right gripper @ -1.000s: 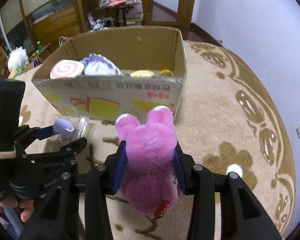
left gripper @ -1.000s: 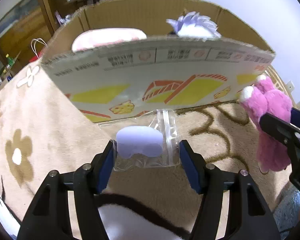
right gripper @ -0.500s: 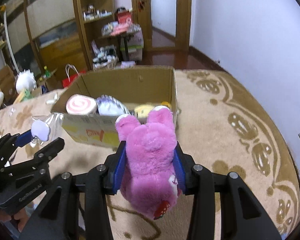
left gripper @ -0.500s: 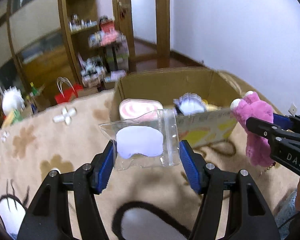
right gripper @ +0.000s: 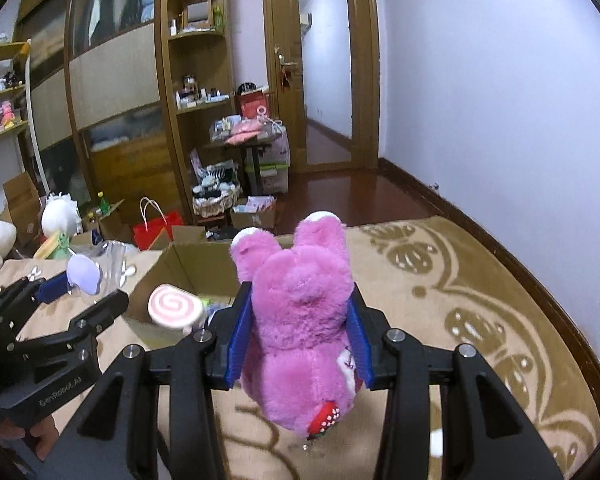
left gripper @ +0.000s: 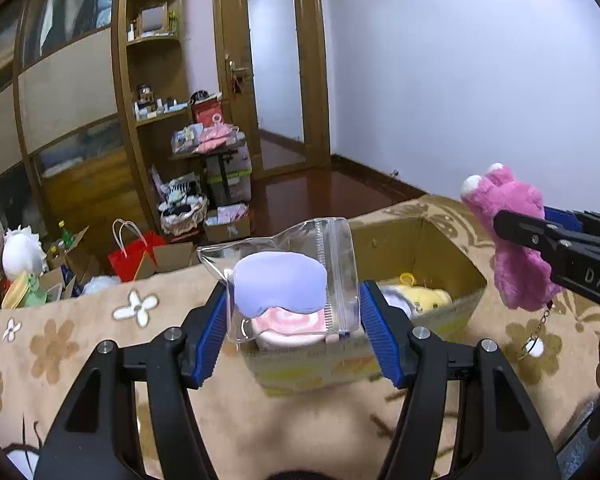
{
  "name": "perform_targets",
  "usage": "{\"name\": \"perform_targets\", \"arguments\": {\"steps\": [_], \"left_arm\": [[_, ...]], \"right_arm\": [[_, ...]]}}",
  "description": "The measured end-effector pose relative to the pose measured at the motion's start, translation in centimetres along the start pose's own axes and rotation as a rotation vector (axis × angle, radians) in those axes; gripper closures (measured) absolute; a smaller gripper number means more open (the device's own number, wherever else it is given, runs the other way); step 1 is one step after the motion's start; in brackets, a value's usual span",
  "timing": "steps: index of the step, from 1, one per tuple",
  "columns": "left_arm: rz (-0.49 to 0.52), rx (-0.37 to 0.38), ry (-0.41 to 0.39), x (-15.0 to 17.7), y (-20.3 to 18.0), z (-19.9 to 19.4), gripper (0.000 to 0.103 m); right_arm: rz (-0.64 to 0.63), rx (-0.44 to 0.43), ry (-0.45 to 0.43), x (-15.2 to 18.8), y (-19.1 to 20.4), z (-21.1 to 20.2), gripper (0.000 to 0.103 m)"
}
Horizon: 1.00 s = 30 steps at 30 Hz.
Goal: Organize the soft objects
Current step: 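Lift the pink bear and bagged eye mask over the box, then open both grippers to drop the bear and eye mask into the box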
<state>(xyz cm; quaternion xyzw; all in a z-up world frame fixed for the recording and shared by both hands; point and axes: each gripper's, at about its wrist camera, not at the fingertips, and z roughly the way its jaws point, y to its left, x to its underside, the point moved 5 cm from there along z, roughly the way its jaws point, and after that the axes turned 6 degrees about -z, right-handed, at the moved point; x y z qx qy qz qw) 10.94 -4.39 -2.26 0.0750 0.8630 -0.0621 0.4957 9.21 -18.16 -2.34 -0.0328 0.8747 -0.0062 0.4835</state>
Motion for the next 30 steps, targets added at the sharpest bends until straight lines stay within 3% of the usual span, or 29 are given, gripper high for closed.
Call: {"name": "perform_targets", "arguments": {"steps": [8, 17, 24, 30], "left_arm": [[-0.005, 0.027, 0.002, -1.5, 0.1, 3.0, 0.040], [-0.020, 0.065, 0.052, -0.5, -0.3, 6.2, 0.037], [0.012, 0.050, 0.100, 0.6, -0.8, 8.0, 0.029], [0.023, 0.021, 0.103, 0.8, -0.8, 7.7, 0.012]], "right_arm": [[-0.029, -0.027, -0.059, -2.6, -0.5, 2.0, 0.057], [0.025, -0.093, -0.004, -2.1, -1.2, 6.1, 0.056], [0.008, -0.130, 0.058, -0.4, -0.3, 8.2, 0.053], [0.003, -0.137, 0.067, -0.2, -0.2, 8.4, 0.051]]}}
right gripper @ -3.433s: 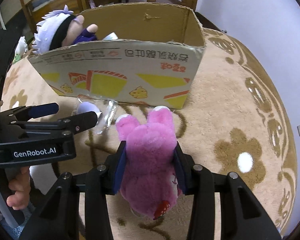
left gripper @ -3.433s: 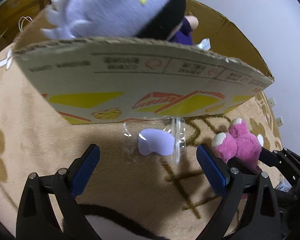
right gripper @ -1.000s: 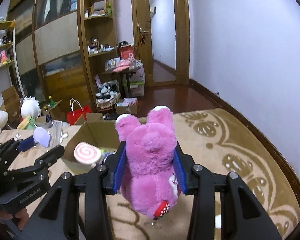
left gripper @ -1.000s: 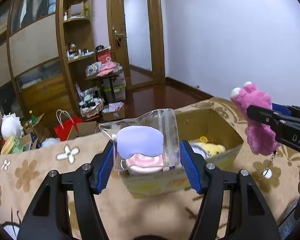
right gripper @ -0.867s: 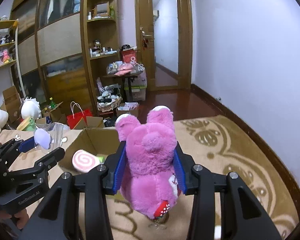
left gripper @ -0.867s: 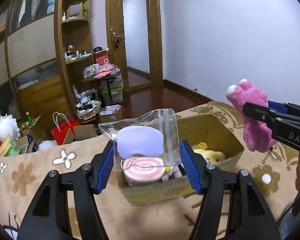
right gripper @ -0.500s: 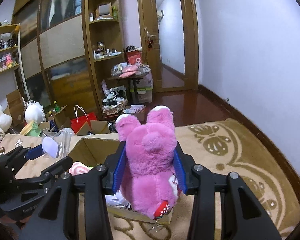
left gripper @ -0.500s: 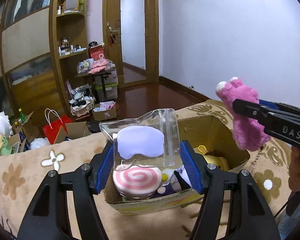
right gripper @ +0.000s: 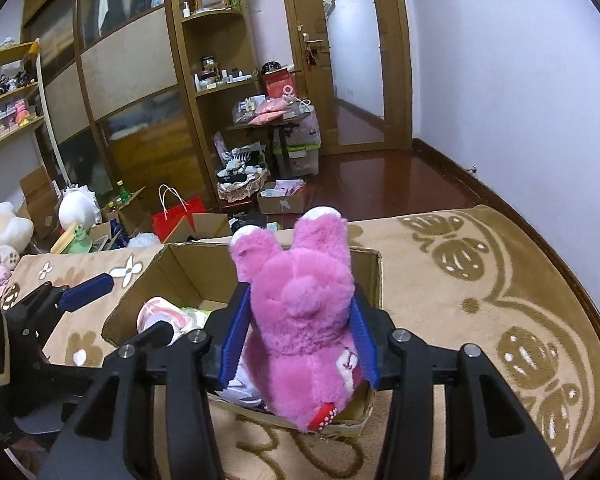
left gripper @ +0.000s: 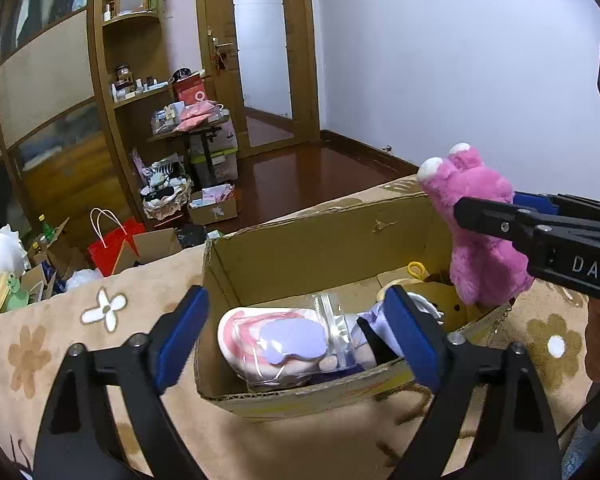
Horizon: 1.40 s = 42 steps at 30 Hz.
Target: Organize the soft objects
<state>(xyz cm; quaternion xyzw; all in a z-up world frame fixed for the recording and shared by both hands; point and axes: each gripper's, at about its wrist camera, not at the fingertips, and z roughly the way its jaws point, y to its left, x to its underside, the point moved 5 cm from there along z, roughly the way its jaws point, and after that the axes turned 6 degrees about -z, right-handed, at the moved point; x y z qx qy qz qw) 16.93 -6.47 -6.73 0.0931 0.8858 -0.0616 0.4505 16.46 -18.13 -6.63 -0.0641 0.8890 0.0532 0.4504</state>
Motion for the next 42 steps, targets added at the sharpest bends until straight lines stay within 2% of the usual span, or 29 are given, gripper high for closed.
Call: {"name": "perform_targets", "arguments": {"steps": [3, 4, 9, 11, 14, 15, 20, 32, 42], "left_arm": [[-0.017, -0.004, 0.008, 0.2, 0.3, -0.4, 0.011], [-0.021, -0.005, 0.011, 0.2, 0.5, -0.5, 0.010], [-0.029, -0.021, 0.006, 0.6, 1.0, -2.0, 0.009], [-0.036, -0.027, 0.005, 0.7, 1.2, -2.6, 0.004], [-0.047, -0.028, 0.007, 0.7, 1.5, -3.8, 0.003], [-0.048, -0.035, 0.001, 0.6, 1.5, -4.3, 0.003], [-0.075, -0.054, -0.035, 0.4, 2.2, -7.0, 0.003], [-0.090, -0.063, -0.071, 1.1, 2.5, -11.9, 0.002], [-0.060, -0.079, -0.095, 2.1, 1.8, -15.0, 0.002]], "right_arm": [[-0.003, 0.021, -0.014, 0.0, -0.1, -0.5, 0.046], [-0.002, 0.018, -0.020, -0.1, -0.1, -0.8, 0.042], [0.002, -0.001, -0.037, -0.3, 0.1, -1.9, 0.036], [0.001, 0.010, -0.043, -0.4, 0.1, -2.4, 0.027], [0.011, 0.020, -0.046, -0.4, -0.1, -3.2, 0.017], [0.014, 0.026, -0.042, -0.3, -0.2, -3.4, 0.009], [0.010, 0.061, -0.065, -0.1, -0.1, -5.5, 0.000], [0.050, 0.107, -0.100, 0.9, -0.5, -10.6, 0.000], [0.055, 0.124, -0.133, 1.8, -0.1, -14.3, 0.000]]}}
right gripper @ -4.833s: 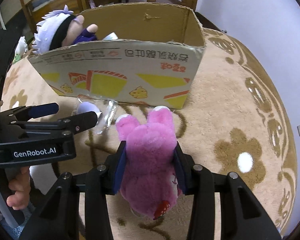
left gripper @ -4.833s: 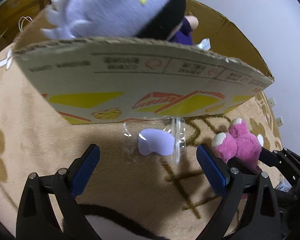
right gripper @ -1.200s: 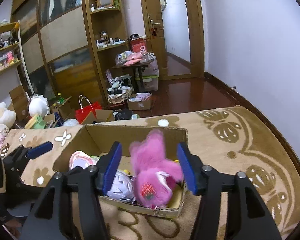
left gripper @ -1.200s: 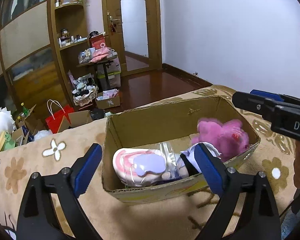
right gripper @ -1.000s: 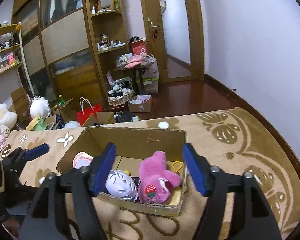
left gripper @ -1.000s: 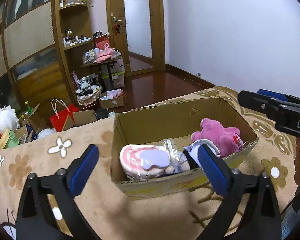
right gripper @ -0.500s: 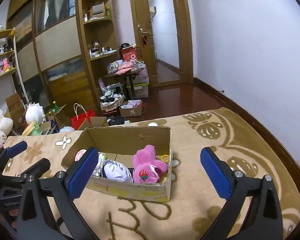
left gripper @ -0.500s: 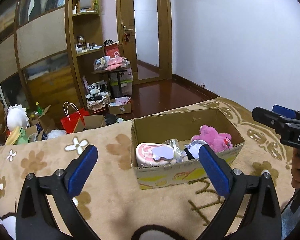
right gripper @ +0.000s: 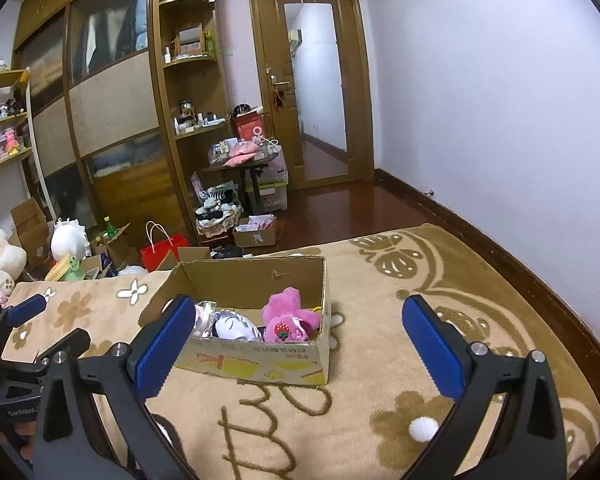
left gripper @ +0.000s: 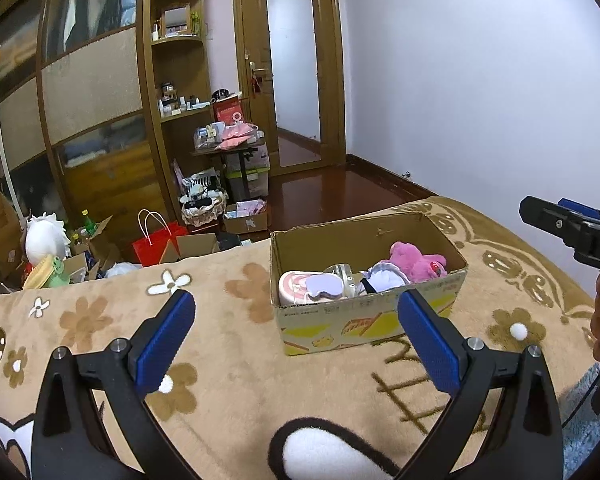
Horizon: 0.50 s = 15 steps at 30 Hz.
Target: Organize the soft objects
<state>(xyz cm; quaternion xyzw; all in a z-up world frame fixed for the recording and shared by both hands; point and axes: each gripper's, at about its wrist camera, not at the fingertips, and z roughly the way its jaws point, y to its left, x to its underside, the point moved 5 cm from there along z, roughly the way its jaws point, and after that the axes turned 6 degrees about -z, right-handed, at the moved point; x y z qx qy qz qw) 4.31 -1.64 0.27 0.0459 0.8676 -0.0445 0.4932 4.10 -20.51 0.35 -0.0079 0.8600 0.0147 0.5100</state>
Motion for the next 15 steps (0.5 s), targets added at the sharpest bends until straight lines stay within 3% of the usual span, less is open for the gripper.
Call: {"name": "perform_targets", "arguments": {"steps": [15], "left_arm": [[0.008, 0.001, 0.010, 0.6, -0.1, -0.1, 0.002]], "right_arm": [[-0.026, 0.051, 0.007, 1.5, -0.1, -2.4, 0.000]]}}
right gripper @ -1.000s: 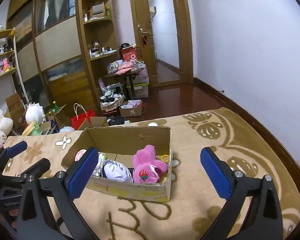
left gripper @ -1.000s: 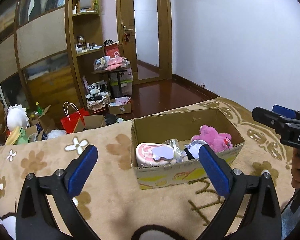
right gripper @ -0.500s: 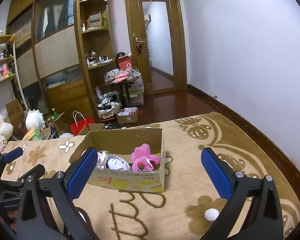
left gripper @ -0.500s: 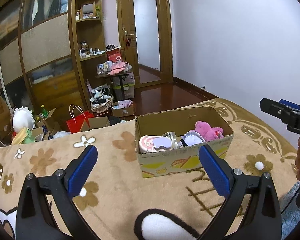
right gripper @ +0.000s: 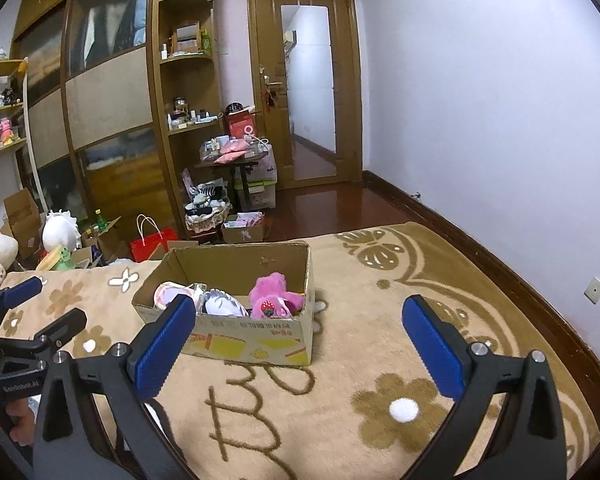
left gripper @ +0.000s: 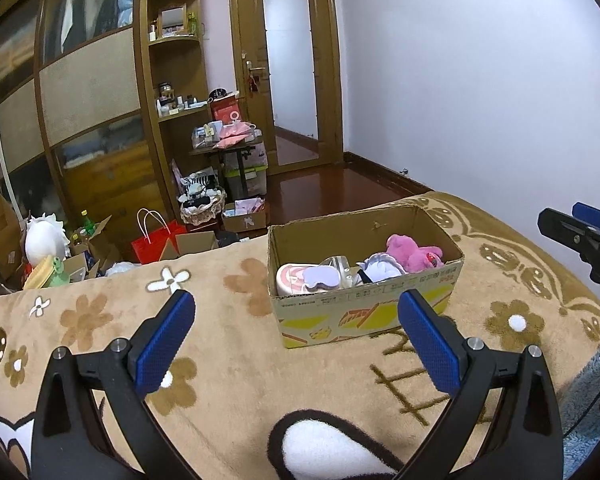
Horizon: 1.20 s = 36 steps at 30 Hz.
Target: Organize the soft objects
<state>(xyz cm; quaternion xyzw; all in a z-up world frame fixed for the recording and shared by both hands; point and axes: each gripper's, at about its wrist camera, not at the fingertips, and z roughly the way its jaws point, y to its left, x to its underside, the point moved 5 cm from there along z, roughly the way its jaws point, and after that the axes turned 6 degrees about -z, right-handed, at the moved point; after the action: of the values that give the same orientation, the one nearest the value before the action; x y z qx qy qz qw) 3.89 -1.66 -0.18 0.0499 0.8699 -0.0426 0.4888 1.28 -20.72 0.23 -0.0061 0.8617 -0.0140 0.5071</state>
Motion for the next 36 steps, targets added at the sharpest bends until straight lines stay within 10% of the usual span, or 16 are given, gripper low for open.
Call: {"name": "perform_targets", "arguments": {"steps": [36], "left_arm": [[0.010, -0.017, -0.001, 1.4, 0.0, 1.4, 0.002]], "right_arm": [[0.007, 0.026, 0.039, 1.1, -0.5, 1.4, 0.000]]}}
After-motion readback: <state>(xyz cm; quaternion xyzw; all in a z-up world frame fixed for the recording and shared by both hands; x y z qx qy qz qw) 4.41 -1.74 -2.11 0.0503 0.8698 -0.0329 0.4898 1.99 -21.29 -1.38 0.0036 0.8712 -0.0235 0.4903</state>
